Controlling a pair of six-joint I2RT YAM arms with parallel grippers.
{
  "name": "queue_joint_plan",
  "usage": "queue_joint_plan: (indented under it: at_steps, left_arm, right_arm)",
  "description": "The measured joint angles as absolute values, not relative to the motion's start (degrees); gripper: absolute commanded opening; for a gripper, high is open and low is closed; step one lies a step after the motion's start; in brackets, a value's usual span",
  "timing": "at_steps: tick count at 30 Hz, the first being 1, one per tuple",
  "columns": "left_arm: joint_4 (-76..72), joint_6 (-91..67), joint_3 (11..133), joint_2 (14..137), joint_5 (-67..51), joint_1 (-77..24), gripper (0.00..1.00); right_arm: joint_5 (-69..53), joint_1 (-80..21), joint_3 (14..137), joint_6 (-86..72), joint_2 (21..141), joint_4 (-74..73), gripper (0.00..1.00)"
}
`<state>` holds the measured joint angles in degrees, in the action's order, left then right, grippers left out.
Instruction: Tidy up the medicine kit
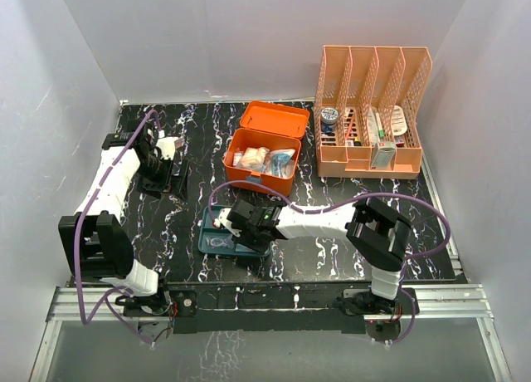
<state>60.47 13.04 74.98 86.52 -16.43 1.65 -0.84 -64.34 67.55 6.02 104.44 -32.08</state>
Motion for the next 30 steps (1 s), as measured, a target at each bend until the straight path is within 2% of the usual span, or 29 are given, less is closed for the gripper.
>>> queue_joint_plan:
  at_steps: [3,5,7,11,15,19,23,28,30]
  left_arm:
    - [60.5,13.1,75.0,86.5,-16.4,1.7,0.99]
    - [60.5,13.1,75.0,86.5,-16.6,1.7,0.99]
    - [60.5,13.5,75.0,86.5,-16.8,1.7,0.99]
    - [61.1,15.5,75.2,86.5,-17.0,0.8,0.99]
    - [61.5,18.6,76.4,85.7,-17.0,-3.4,0.98]
    - [61.6,21.6,77.2,84.1,-17.3,-9.9,0.97]
    - [61.3,24.2,77.9,83.6,-17.5,-17.0,0.92]
    - [59.2,28.8,77.6,83.6,-17.1,-25.6,0.82]
    - [58.3,29.8,77.1,83.5,-17.0,-28.2,0.72]
  right_arm:
    - [-0.3,-64.4,67.5,6.0,104.4,-32.0,0.17]
    - [-0.2,-64.4,67.5,6.0,104.4,-32.0,0.22]
    - [0.1,-64.4,67.5,5.8,104.3,-32.0,0.33]
    - [2.0,-64.4,68.3,4.7,103.4,-32.9,0.62]
    - [5.4,-64.0,73.1,3.6,99.7,-34.1,0.76]
    - [9.3,-61.5,79.7,2.2,92.9,-32.6,0.78]
    - [11.8,-54.3,82.8,-0.1,86.3,-31.0,0.78]
    - [13.8,-42.3,82.6,-3.0,80.6,-31.2,0.78]
    - [14.3,-38.6,81.9,-3.9,78.7,-31.6,0.78]
